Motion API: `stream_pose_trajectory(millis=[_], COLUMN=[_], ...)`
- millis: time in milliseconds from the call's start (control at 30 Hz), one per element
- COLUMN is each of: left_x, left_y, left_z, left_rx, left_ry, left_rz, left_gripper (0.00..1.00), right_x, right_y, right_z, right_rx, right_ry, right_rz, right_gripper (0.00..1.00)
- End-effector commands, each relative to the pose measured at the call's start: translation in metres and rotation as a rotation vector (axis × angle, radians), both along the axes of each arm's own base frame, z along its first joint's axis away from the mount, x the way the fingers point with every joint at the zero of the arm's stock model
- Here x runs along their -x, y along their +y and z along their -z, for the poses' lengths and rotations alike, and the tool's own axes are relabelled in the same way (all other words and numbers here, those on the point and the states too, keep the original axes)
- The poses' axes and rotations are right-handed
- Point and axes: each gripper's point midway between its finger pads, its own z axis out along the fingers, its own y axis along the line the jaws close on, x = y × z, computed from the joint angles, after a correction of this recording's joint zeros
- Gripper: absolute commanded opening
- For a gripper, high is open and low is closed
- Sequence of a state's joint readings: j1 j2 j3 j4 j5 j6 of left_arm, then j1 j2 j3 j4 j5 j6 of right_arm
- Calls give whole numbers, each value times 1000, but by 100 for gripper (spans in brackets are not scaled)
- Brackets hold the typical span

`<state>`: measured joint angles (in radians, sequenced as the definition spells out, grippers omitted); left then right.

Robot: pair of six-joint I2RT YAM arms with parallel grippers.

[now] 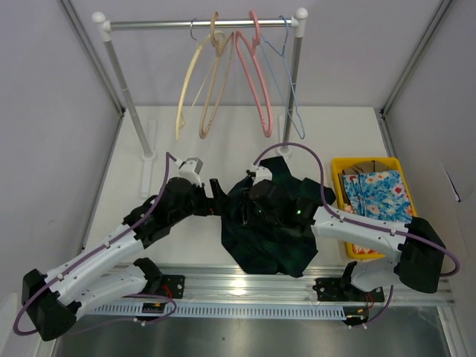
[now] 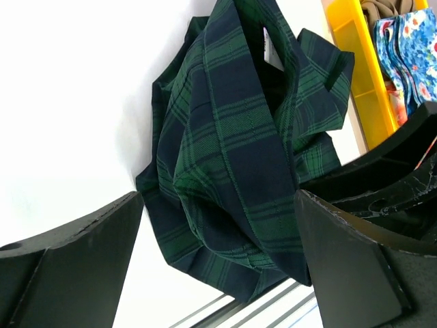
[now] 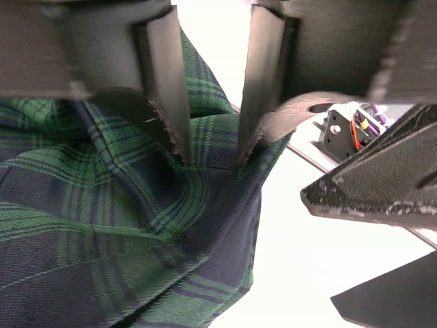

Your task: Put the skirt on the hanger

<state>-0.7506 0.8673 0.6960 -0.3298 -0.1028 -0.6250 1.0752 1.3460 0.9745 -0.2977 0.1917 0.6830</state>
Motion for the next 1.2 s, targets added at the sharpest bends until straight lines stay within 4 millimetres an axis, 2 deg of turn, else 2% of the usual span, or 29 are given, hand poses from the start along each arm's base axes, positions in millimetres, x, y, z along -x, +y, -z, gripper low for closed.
stream_pose_trajectory(millis=[0, 200, 533, 833, 1033, 1167], left_x=[5, 18, 35, 32, 26, 23], left_y=[0, -5, -11, -19, -24, -26], left_z=[1, 6, -5, 9, 6, 7], left_rx=[22, 56, 104, 50, 45, 22], left_ry=[9, 33, -14, 8, 1, 5], left_rz=[-5, 27, 89, 93, 87, 86], left_gripper=[98, 97, 92, 84, 80, 73], right_x=[-10, -14, -19, -20, -21, -21], right_y=[14, 11, 18, 20, 19, 19], right_z=[-21, -12, -8, -9, -10, -12], right_rx=[-65, -55, -54, -57, -61, -65], right_ry=[-34, -34, -27, -22, -17, -17], right_rz=[35, 67, 79, 80, 85, 86], right_gripper=[41, 41, 31, 25, 23, 22])
